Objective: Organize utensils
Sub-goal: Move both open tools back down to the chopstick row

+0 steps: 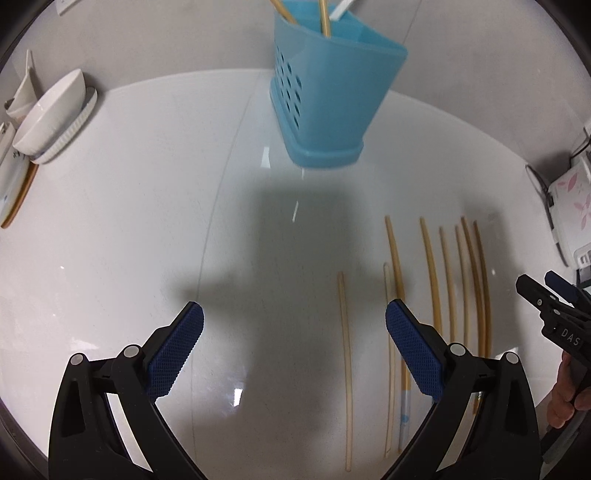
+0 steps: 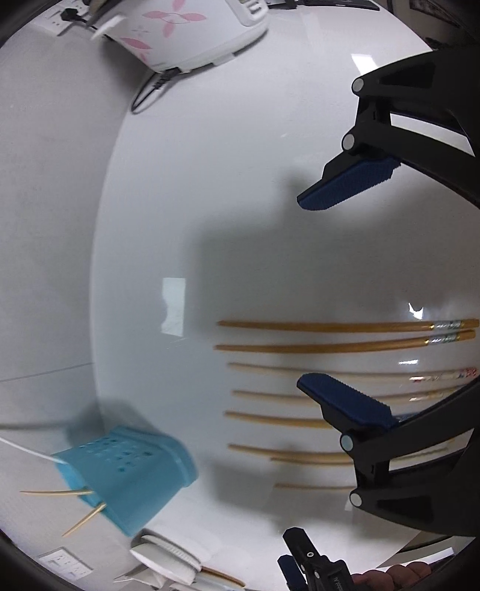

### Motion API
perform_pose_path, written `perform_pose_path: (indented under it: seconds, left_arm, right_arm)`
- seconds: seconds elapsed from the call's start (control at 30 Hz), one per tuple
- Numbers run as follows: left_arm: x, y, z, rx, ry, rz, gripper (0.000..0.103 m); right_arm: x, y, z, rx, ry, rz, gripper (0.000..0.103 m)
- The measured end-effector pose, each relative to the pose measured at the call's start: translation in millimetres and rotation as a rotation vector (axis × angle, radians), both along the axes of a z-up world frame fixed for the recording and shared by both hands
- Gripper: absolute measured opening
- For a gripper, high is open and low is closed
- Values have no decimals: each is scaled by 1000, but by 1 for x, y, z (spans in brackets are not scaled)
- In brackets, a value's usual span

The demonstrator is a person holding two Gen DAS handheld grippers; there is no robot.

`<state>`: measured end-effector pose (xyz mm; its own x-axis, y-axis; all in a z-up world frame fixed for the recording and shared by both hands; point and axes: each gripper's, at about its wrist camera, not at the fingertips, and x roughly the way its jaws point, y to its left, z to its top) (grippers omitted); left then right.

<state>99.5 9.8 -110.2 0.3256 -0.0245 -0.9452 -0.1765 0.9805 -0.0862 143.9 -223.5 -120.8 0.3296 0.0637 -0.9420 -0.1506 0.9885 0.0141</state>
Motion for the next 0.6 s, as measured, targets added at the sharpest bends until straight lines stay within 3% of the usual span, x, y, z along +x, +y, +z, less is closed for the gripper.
perform_pose_path:
  seconds: [0.4, 0.6]
  left_arm:
    - [-9, -9, -47, 33, 109, -24, 97]
    - [-12, -13, -56, 56, 150, -35, 89]
  right_arm:
    - [-18, 8, -32, -50, 121, 27, 65]
    - [-22, 15, -40, -53, 177, 38, 52]
